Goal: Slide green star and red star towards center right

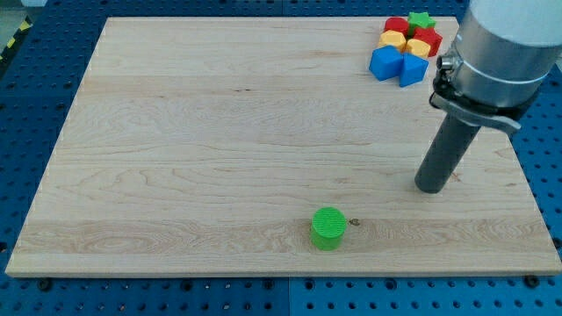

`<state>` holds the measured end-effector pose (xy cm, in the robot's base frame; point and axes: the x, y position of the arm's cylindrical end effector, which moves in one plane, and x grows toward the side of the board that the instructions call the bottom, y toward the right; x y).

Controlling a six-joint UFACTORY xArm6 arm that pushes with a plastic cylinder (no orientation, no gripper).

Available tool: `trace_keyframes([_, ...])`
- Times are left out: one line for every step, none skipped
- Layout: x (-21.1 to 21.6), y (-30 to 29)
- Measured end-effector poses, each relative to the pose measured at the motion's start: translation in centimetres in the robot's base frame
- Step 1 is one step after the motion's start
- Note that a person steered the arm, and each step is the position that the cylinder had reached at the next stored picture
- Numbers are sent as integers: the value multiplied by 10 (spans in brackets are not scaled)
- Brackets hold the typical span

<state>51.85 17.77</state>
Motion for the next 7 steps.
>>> trace_keyframes([-23, 30])
trace_keyframes([-37, 38])
trace_keyframes([-40, 40])
trace_keyframes([-52, 64])
trace_keyframes([-70, 81])
trace_keyframes([-95, 90])
trace_keyframes([-121, 90])
